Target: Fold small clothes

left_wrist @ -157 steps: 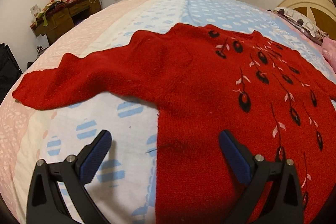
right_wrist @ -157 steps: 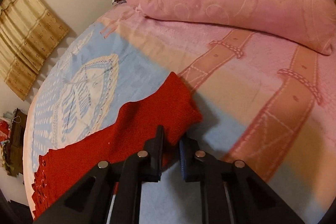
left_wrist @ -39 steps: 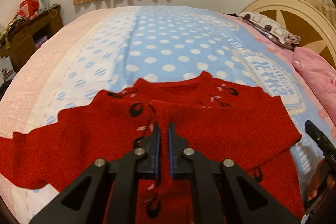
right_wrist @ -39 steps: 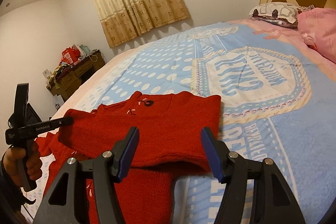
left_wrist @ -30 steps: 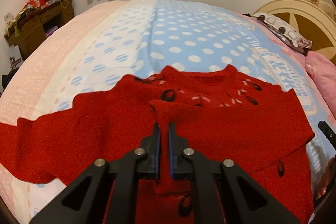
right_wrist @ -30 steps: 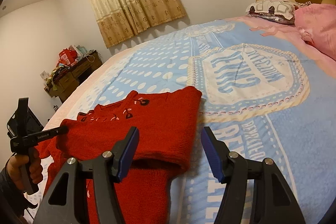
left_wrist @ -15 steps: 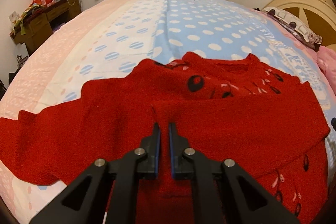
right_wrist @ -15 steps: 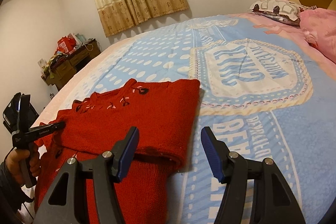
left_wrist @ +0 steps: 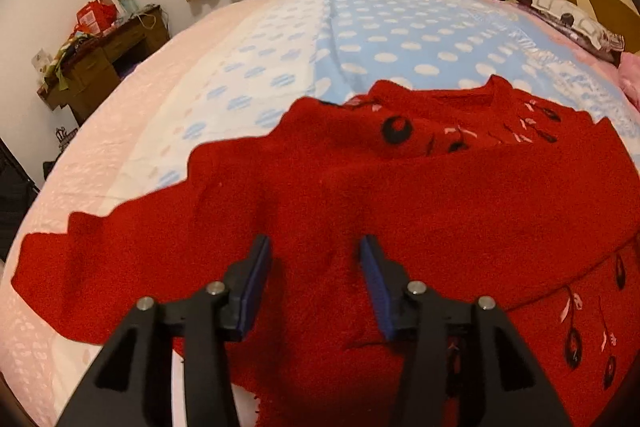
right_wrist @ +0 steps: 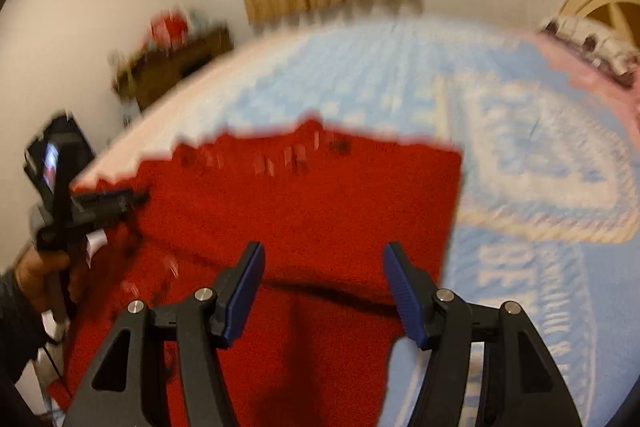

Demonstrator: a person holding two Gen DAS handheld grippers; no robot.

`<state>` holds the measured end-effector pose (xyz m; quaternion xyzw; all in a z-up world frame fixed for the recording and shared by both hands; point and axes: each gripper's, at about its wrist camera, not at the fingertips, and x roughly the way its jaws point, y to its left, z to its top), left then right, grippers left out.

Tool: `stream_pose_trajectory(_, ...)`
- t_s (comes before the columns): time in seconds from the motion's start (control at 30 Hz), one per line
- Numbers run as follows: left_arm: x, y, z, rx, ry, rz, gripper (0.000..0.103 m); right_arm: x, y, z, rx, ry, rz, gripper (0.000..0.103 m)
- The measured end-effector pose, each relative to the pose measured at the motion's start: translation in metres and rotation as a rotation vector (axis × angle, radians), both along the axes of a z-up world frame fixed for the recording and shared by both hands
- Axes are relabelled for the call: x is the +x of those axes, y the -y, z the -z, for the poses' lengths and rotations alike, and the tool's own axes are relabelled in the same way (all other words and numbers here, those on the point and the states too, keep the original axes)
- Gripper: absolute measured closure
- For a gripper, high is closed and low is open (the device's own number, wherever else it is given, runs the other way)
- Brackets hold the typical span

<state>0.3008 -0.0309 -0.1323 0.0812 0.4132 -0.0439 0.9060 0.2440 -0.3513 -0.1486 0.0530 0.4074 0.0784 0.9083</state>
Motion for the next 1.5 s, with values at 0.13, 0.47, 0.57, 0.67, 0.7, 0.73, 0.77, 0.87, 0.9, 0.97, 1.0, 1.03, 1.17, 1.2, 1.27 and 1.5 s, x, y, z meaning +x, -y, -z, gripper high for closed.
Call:
stream_pose_trajectory(0.13,-0.003,-0.005,-0.004,-0.036,0.005,0.001,0.051,-0.004,-0.004,-0.005,-0.033,-0.014,0.009,0.041)
stream_pose_trajectory(0.47,-0.008,-0.057,-0.016,-0.071,0.024,-0.072,0.037,0.024,-0.103,-0.036,-0.051,0.008,-0.128,0.041)
stream_pose_trajectory(0.57,-0.011,-0.086,-0.018,-0.06,0.031,-0.113,0.037,0.043,-0.14,-0.02,-0.025,-0.027,-0.162,0.041)
stream_pose_trajectory(0.67,-0.013,-0.122,-0.018,-0.041,0.035,-0.171,0.037,0.053,-0.173,-0.005,-0.018,-0.043,-0.195,0.041)
stream_pose_trajectory(0.7,-0.014,-0.133,-0.018,-0.036,0.035,-0.189,0.037,0.055,-0.185,0.002,-0.019,-0.057,-0.213,0.041)
stream_pose_trajectory(0.73,-0.016,-0.148,-0.018,-0.028,0.037,-0.212,0.037,0.057,-0.192,0.007,-0.017,-0.071,-0.226,0.041)
stream_pose_trajectory(0.77,-0.018,-0.163,-0.018,-0.017,0.039,-0.238,0.037,0.056,-0.2,0.012,-0.034,-0.077,-0.234,0.04)
stream_pose_trajectory(0.87,-0.022,-0.202,-0.017,0.018,0.045,-0.306,0.037,0.046,-0.217,0.016,-0.154,-0.028,-0.25,0.037)
stream_pose_trajectory(0.9,-0.024,-0.221,-0.016,0.038,0.046,-0.343,0.037,0.044,-0.216,0.014,-0.157,-0.025,-0.246,0.037)
stream_pose_trajectory(0.97,-0.025,-0.249,-0.015,0.06,0.044,-0.406,0.037,0.042,-0.211,0.011,-0.125,-0.024,-0.237,0.037)
stream_pose_trajectory(1.0,-0.025,-0.261,-0.015,0.062,0.043,-0.438,0.037,0.039,-0.209,0.009,-0.106,-0.015,-0.232,0.037)
stream_pose_trajectory(1.03,-0.025,-0.276,-0.015,0.054,0.041,-0.478,0.037,0.036,-0.207,0.008,-0.098,-0.003,-0.226,0.037)
stream_pose_trajectory(1.17,-0.022,-0.329,-0.014,-0.032,0.03,-0.63,0.037,0.029,-0.206,0.018,-0.12,0.027,-0.204,0.037)
stream_pose_trajectory(1.2,-0.021,-0.339,-0.013,-0.063,0.026,-0.662,0.037,0.027,-0.207,0.018,-0.127,0.041,-0.202,0.037)
stream_pose_trajectory(1.27,-0.018,-0.354,-0.008,-0.126,0.02,-0.703,0.037,0.03,-0.207,0.018,-0.127,0.042,-0.2,0.037)
stream_pose_trajectory(1.5,0.004,-0.364,0.009,-0.236,0.0,-0.719,0.04,0.025,-0.213,0.018,-0.173,0.056,-0.201,0.037)
